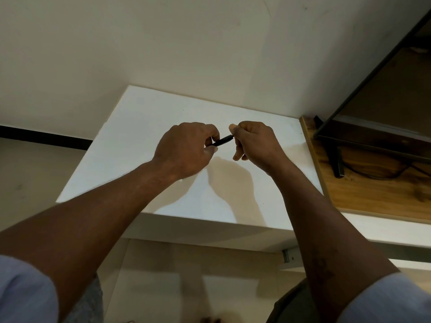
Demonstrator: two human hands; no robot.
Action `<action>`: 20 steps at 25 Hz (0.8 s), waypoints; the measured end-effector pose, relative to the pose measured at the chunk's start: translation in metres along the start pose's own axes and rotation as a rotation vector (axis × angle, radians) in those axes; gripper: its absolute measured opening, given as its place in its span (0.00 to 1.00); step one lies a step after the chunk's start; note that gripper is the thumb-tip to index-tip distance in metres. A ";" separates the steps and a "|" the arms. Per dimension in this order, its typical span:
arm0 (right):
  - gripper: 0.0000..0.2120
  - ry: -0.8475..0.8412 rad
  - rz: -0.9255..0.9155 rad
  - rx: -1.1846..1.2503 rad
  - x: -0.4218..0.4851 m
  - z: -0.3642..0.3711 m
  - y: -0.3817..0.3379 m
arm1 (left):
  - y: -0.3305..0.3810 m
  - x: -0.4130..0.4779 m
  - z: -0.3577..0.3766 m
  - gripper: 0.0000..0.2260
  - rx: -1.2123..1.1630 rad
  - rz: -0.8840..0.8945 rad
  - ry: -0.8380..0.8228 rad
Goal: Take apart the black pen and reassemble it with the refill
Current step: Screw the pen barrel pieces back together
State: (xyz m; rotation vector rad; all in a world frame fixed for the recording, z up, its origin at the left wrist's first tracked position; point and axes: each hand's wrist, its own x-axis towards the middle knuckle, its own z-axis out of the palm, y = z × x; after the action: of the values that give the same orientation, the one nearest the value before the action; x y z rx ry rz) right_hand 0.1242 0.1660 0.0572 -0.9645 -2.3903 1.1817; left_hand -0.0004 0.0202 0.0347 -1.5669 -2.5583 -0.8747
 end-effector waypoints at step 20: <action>0.04 0.055 0.254 -0.497 0.016 -0.024 0.058 | -0.003 0.007 0.014 0.08 -0.018 -0.042 -0.018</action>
State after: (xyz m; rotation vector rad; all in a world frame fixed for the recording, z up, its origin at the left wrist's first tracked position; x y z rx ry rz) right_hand 0.1508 0.2168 0.0258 -1.4624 -2.6292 0.6193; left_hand -0.0026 0.0319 0.0238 -1.5376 -2.6121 -0.8941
